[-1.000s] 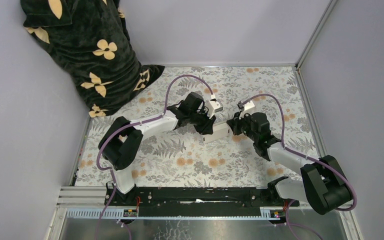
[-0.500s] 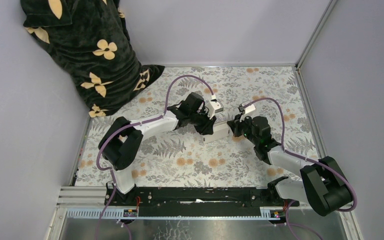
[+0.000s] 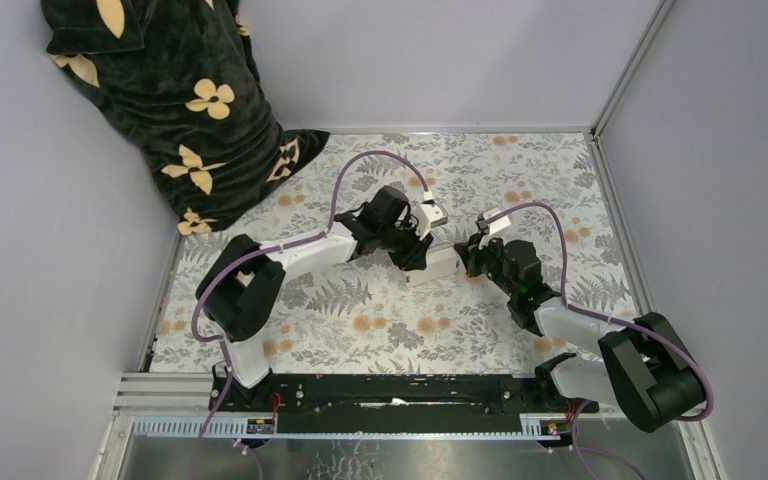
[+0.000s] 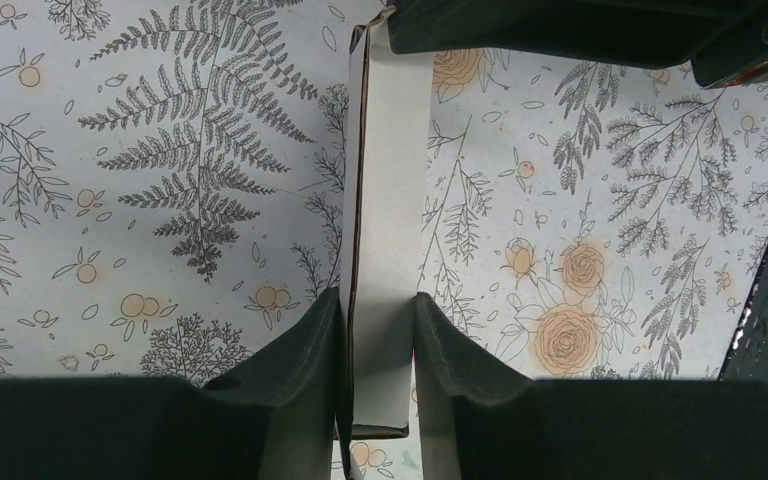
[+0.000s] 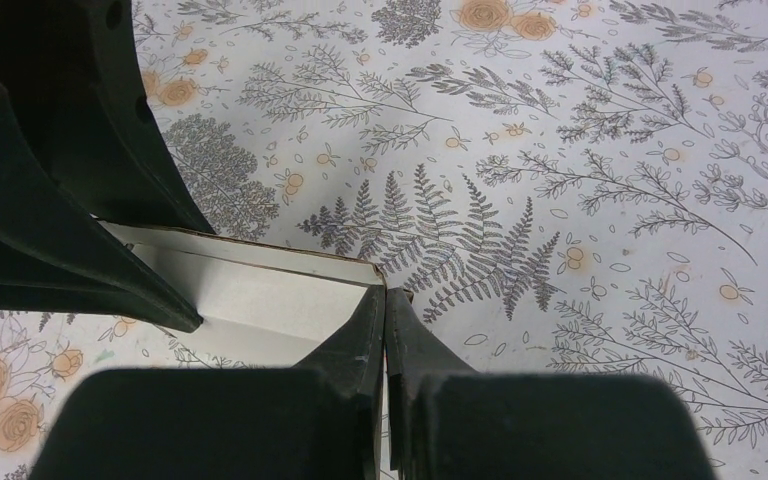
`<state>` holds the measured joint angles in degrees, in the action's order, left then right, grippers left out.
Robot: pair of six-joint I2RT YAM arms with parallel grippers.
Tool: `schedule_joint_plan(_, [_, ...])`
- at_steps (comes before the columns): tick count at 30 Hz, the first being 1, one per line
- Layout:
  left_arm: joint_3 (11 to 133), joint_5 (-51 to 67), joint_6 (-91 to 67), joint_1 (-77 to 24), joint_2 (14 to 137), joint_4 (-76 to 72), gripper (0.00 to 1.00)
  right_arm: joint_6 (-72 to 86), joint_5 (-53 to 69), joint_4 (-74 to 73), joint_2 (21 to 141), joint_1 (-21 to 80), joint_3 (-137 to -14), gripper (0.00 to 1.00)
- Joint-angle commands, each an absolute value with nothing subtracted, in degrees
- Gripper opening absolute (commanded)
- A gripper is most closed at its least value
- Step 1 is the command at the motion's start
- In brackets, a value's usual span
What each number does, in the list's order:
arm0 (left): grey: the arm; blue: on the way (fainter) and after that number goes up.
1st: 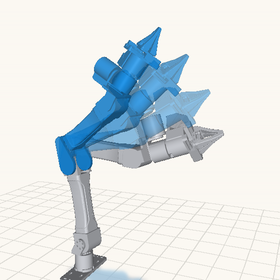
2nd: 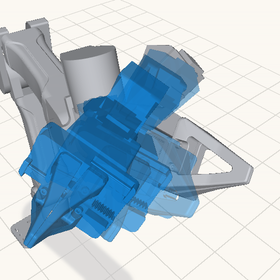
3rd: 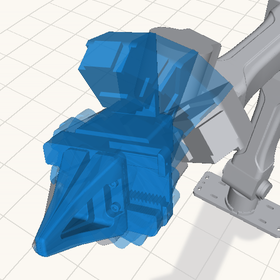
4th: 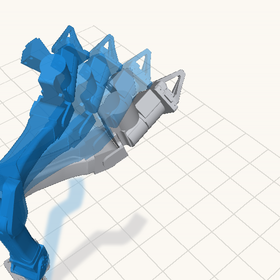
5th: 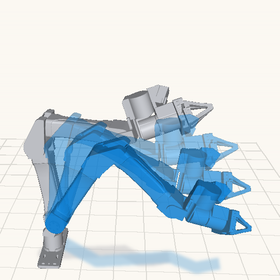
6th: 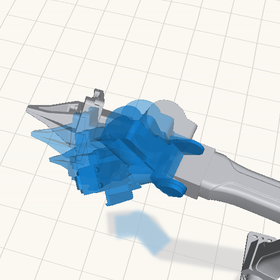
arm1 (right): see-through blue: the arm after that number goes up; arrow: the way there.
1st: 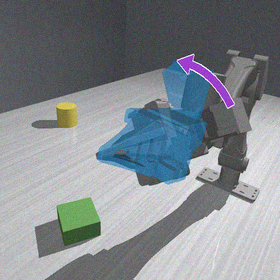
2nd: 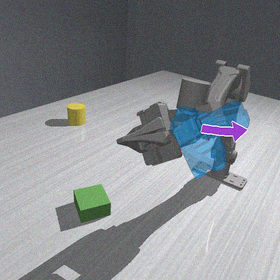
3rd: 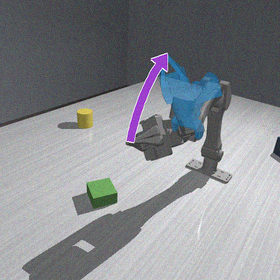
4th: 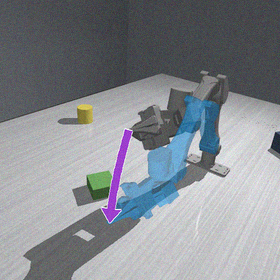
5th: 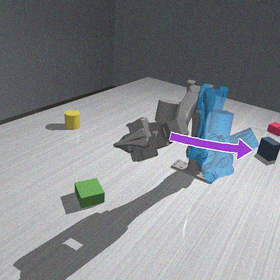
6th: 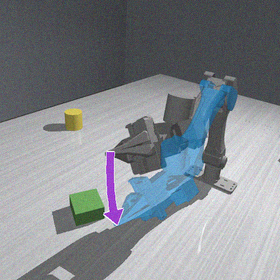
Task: Fold the paper box
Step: Close the paper box at the center of the board.
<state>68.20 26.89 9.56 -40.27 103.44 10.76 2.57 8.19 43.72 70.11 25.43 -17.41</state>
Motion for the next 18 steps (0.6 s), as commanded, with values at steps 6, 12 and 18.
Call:
schedule_joint_plan(6, [66.97, 16.19, 11.8, -38.97, 101.89, 13.34, 0.25, 1.13, 6.13, 44.76, 70.98, 28.92, -14.68, 0.0])
schedule_joint_plan(12, [66.85, 15.91, 13.08, -37.37, 101.05, 14.33, 0.25, 0.62, 4.31, 47.42, 72.37, 30.79, -13.83, 0.0])
schedule_joint_plan(18, [68.31, 15.56, 13.41, -36.19, 103.14, 15.47, 0.25, 0.26, 2.28, 51.01, 72.25, 32.3, -11.86, 0.0])
